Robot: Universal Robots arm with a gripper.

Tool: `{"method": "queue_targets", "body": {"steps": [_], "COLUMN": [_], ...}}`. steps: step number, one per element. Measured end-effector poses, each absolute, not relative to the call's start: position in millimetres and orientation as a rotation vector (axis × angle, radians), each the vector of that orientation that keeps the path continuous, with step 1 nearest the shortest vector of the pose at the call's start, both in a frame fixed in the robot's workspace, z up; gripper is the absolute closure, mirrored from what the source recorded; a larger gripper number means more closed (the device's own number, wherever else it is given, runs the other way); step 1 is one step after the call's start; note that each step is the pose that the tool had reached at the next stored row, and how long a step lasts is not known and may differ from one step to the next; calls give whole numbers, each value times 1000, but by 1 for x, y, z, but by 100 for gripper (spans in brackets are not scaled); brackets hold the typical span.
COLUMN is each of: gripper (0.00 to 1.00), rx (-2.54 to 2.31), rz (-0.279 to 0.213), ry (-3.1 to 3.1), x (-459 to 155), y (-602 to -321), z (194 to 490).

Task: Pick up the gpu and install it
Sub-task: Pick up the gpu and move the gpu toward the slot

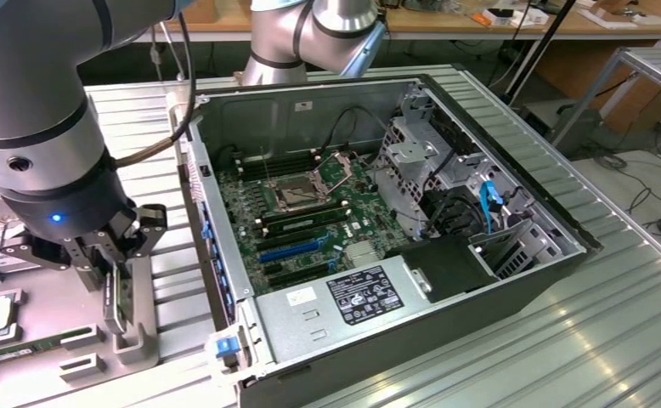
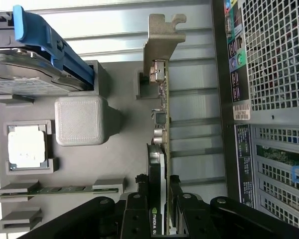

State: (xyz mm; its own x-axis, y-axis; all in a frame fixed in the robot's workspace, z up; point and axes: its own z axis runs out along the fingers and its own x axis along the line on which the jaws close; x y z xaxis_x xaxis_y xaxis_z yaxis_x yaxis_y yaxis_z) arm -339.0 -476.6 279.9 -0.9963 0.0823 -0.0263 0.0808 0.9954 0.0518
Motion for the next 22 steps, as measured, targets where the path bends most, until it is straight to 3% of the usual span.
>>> {"method": "queue_targets", "body": {"steps": [22], "gripper": [73], "rx": [131], "rz": [80], "ry": [3109], "x": [-339], "y": [-477], "z": [291]}}
